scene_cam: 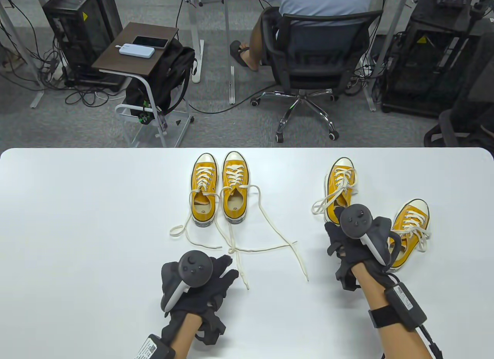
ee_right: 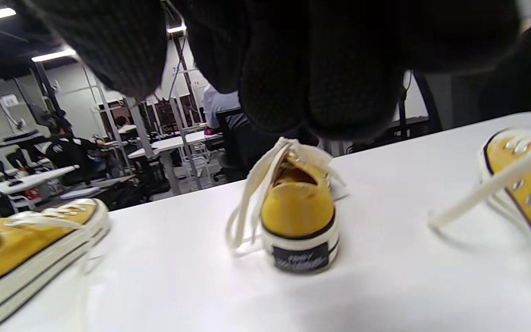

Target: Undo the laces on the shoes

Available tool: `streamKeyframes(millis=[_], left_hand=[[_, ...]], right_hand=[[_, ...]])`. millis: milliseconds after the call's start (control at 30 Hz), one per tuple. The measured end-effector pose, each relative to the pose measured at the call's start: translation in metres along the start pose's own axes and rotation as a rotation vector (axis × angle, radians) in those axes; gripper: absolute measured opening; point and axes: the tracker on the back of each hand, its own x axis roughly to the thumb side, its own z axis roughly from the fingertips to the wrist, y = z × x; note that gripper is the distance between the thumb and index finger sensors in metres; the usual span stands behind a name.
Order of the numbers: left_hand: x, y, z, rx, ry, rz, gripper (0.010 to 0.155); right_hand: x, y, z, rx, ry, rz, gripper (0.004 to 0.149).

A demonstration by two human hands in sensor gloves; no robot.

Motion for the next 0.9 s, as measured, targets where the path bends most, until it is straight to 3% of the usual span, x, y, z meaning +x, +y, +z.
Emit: streamKeyframes(millis=[233, 433, 633, 767, 900], left_hand=[[-0.008, 0.001, -0.002, -0.01, 0.027, 0.026, 0.064], [-0.006, -0.004, -0.004, -0.037, 0.024, -0.002, 0.064], [-0.004, -0.009, -0.005, -0.059, 0.02, -0.019, 0.064], [-0.004, -0.012, -0.006, -0.07, 0.024, -0.023, 0.065], [-0.003, -0.012, -0.006, -0.073, 0.026, -0.02, 0.065]], right_hand=[[-0.004, 0.027, -0.043, 0.059, 0.075, 0.126, 0.067], [-0.016, 0.06, -0.063, 0.115, 0.114, 0.253, 0.068], [-0.022, 0.089, -0.068, 0.164, 0.11, 0.281, 0.059], [-0.019, 0.096, -0.065, 0.115, 0.093, 0.25, 0.041], [-0.018, 0.094, -0.062, 0.038, 0.036, 0.24, 0.037]])
